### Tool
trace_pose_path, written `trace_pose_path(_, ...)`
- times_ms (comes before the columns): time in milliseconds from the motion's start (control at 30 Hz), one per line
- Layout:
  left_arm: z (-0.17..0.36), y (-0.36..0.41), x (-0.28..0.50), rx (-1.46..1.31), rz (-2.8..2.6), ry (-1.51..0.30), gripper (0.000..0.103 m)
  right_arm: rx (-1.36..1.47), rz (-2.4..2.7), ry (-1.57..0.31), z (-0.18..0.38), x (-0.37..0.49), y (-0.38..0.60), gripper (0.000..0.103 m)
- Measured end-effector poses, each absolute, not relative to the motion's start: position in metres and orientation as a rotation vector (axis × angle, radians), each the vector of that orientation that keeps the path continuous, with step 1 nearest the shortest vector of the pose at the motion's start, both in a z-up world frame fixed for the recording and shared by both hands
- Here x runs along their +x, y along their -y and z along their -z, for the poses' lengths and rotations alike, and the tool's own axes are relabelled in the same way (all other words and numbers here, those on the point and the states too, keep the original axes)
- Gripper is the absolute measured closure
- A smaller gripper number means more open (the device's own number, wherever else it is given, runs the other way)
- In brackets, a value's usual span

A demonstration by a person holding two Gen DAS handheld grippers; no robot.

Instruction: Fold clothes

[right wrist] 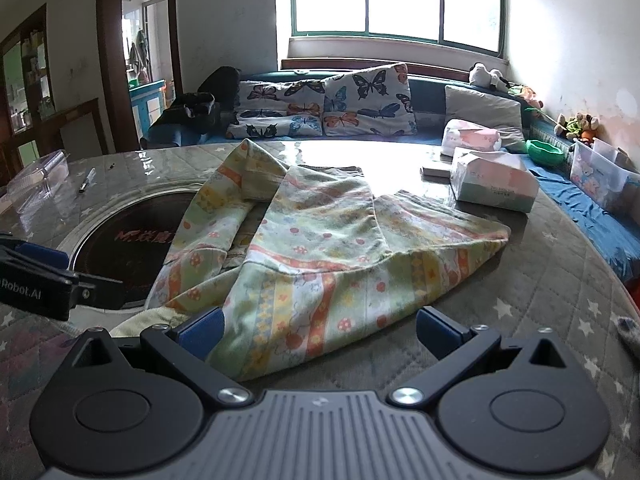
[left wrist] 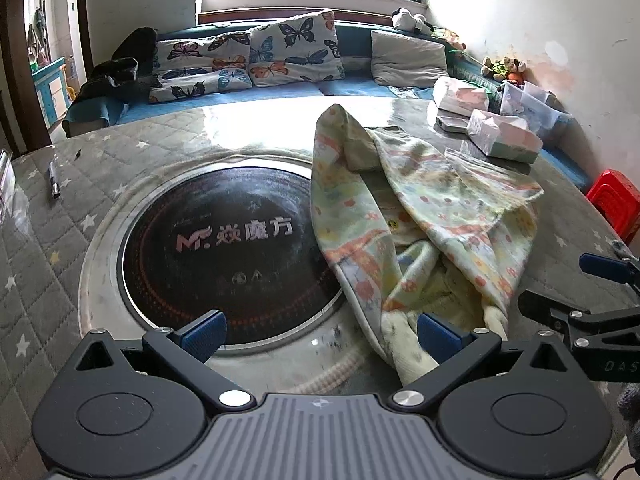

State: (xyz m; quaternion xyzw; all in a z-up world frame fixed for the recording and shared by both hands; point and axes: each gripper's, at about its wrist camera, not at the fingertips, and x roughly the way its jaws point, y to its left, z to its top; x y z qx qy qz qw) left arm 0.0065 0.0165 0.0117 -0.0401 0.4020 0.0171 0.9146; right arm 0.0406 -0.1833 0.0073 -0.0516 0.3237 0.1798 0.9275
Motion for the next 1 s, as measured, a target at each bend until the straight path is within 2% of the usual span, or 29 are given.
trace_pose_path(333,-0.022,-0.03,0.056,-0.093,-0.053,-0.779,0.0,-0.147,-0.391,-0.668,-0.01,0.078,0.174,0.001)
trace_pose_path(600,-0.028,-0.029,0.108,-0.087,-0.014,-0.732,0.001,-0.162,-0.417,-0.693,-0.008,0.113,0.162,0.009)
trace_pose_path(1000,-0.017,-0.036,0.18,-0.124,0.056,-0.718,0.016,-0.173,-0.476,-0.712,-0.004,0.159,0.138,0.024)
